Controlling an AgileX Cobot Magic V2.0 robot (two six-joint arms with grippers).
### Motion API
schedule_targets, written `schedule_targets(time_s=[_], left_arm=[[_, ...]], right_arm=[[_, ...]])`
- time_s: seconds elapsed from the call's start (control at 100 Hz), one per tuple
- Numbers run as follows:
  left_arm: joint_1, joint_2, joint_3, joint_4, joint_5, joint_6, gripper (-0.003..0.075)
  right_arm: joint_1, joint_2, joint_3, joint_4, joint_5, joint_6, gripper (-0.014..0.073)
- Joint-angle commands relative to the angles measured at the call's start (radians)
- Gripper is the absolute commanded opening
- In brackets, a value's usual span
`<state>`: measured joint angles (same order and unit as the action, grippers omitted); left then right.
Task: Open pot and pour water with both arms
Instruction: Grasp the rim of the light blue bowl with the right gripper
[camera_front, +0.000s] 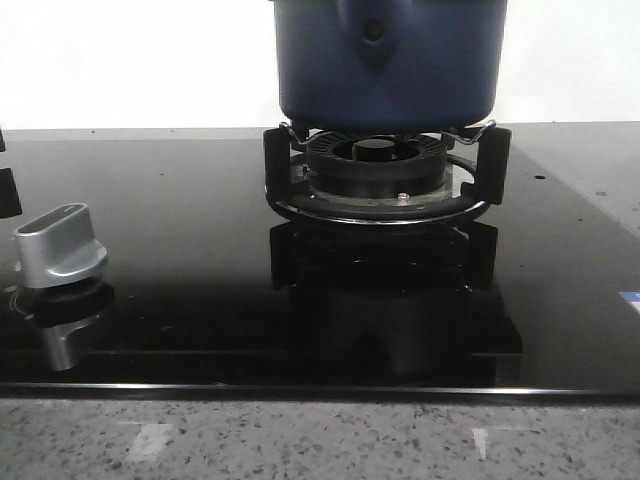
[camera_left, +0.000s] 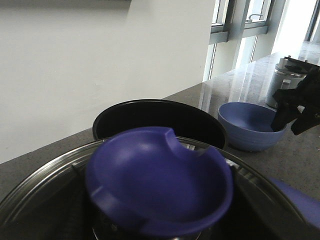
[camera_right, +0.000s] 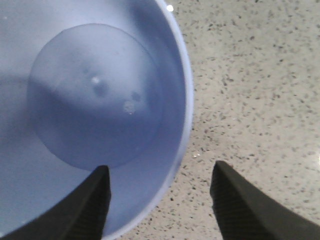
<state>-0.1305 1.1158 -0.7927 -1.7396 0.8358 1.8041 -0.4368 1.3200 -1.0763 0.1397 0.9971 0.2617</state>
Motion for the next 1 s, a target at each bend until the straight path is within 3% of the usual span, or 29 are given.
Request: schedule_targets(time_s=[0.0, 0.31, 0.73, 0.99], left_arm=[[-0.008, -0.026, -0.032, -0.112, 0.047, -0.002, 0.0284], [-0.008, -0.026, -0.032, -0.112, 0.041, -0.002, 0.0284], [-0.008, -0.024, -0.032, -0.112, 0.005, -0.002, 0.0284], [-0.008, -0.007, -0.032, -0.112, 0.005, -0.002, 0.0284]], right_arm=[[-0.007, -0.013, -0.023, 0.014, -0.044, -0.003, 0.0393], [-0.007, 0.037, -0.023, 0.056, -0.042, -0.003, 0.0369], [-0.005, 0.042, -0.023, 0.083, -0.058, -0.003, -0.0069], [0.075, -0.002, -0.038, 0.126, -0.099, -0.012, -0.0067]])
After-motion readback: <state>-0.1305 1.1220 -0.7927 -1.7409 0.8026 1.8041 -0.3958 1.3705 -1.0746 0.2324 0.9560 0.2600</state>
